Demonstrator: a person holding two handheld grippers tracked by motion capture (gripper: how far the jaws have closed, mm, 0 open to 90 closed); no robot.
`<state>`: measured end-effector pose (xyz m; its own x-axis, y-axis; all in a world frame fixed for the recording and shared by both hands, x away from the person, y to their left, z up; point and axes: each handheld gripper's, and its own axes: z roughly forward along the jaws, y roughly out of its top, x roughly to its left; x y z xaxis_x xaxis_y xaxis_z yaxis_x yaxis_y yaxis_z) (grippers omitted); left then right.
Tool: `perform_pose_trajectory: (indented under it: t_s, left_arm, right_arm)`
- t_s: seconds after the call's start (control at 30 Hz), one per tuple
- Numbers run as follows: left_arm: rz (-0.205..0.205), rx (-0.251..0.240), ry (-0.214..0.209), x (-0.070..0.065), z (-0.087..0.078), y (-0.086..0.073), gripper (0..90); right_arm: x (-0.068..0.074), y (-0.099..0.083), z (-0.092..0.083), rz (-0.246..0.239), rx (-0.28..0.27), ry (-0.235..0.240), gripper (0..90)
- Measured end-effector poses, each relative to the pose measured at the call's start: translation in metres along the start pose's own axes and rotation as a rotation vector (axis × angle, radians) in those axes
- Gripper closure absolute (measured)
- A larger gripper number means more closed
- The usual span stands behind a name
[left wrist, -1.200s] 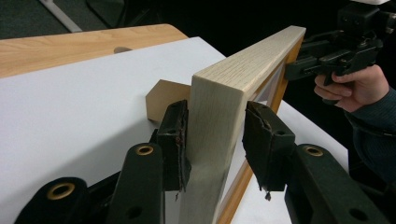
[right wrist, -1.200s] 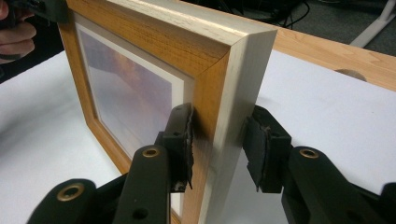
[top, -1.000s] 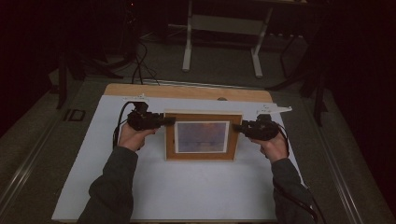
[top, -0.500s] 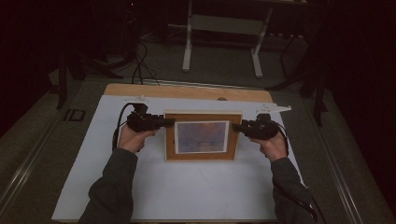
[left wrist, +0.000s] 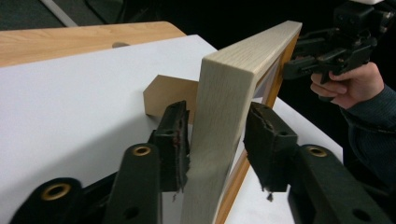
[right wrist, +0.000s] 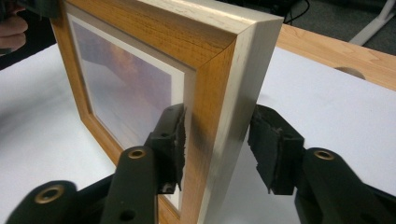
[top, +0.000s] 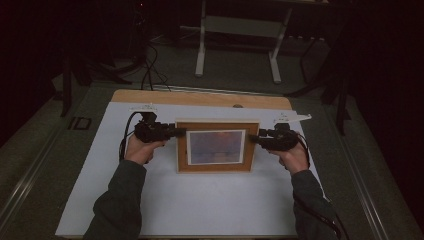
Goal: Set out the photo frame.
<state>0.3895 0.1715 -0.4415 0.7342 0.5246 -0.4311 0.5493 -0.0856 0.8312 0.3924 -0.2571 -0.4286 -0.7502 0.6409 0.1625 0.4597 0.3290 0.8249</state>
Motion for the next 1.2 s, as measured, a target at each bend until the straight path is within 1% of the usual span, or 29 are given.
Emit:
perform_pose_trajectory:
  t_s: [0.17,0.3,0.43,0.53,0.7,0.8,0.87,1.0,1.07,1.1,1.2]
  left_arm:
    - [0.012,-0.015,0.008,-0.002,-0.009,0.002,54.2]
    - [0.029,-0.017,0.023,-0.004,-0.018,0.004,53.8]
    - [0.033,-0.008,0.046,-0.005,-0.024,0.005,53.8]
    - [0.04,0.011,0.074,-0.006,-0.029,0.005,53.7]
    - [0.062,0.041,0.144,-0.009,-0.036,0.004,53.8]
    - [0.075,0.059,0.2,-0.012,-0.04,0.002,53.8]
    - [0.079,0.077,0.244,-0.013,-0.041,0.0,53.7]
    - [0.078,0.106,0.305,-0.013,-0.041,-0.009,53.1]
    - [0.07,0.118,0.336,-0.012,-0.042,-0.014,52.9]
    - [0.067,0.123,0.358,-0.011,-0.042,-0.017,52.2]
    - [0.06,0.162,0.439,-0.009,-0.041,-0.031,50.2]
  right_arm:
    - [-0.001,-0.001,-0.008,0.004,-0.014,0.0,52.6]
    - [-0.004,-0.003,-0.014,0.007,-0.015,-0.008,54.0]
    - [-0.006,-0.006,-0.019,0.013,-0.005,-0.013,58.8]
    - [-0.008,-0.008,-0.022,0.011,0.002,-0.023,64.3]
    - [-0.01,-0.01,-0.023,0.014,0.017,-0.051,74.6]
    - [-0.01,-0.013,-0.023,0.015,0.03,-0.067,78.0]
    - [-0.01,-0.015,-0.022,0.012,0.041,-0.08,79.4]
    - [-0.01,-0.021,-0.019,0.009,0.061,-0.096,80.1]
    - [-0.011,-0.024,-0.018,0.011,0.068,-0.099,80.6]
    - [-0.011,-0.025,-0.018,0.011,0.073,-0.104,80.9]
    - [-0.011,-0.031,-0.017,0.018,0.079,-0.114,81.0]
